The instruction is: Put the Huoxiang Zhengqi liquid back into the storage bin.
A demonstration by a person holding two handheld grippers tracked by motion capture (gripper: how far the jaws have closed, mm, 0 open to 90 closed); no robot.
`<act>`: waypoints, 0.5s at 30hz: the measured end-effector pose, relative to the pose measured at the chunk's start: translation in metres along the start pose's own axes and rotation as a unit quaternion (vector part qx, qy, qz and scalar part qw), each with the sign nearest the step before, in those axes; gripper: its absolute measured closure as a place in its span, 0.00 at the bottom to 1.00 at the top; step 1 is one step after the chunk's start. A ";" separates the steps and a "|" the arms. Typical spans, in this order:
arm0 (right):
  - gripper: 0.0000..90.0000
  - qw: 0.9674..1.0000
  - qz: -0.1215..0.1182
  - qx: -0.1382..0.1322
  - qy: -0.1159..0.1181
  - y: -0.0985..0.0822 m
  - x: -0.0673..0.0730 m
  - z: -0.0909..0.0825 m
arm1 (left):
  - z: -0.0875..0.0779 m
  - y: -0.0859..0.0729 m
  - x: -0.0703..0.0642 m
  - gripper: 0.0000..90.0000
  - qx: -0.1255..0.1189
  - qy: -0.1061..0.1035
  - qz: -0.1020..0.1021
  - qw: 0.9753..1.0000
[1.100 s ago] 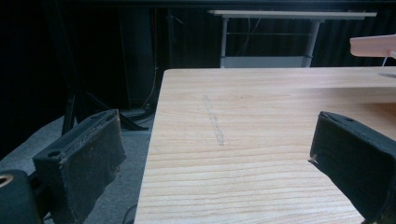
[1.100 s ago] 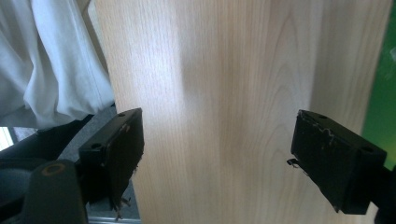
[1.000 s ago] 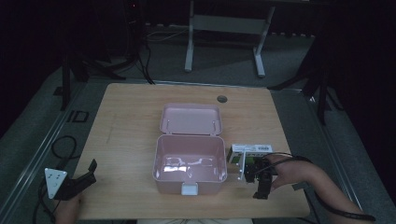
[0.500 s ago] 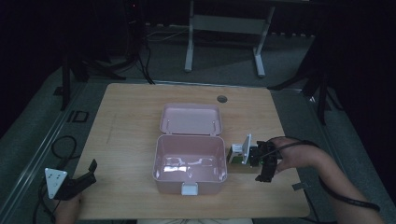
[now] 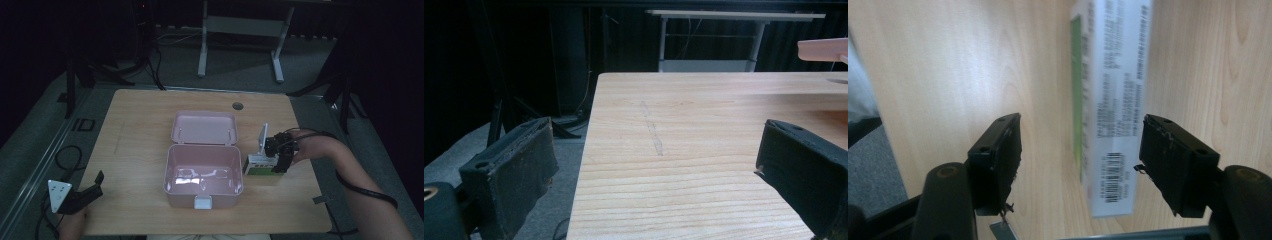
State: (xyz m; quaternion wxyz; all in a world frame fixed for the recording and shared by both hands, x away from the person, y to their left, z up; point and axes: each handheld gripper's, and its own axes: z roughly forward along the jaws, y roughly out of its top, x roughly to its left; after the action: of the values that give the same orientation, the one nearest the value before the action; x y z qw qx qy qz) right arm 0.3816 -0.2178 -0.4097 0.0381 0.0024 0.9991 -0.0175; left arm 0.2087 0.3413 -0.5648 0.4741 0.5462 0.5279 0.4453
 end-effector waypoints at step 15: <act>0.49 0.999 0.016 0.027 0.020 0.005 -0.027 0.035 | 0.000 0.000 0.001 0.03 -0.001 -0.004 -0.002 1.000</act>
State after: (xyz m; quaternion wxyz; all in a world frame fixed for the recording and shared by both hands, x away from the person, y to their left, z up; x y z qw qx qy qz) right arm 0.4108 -0.2139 -0.4425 0.0179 0.0196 0.9987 -0.0433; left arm 0.2088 0.3419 -0.5648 0.4772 0.5466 0.5269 0.4425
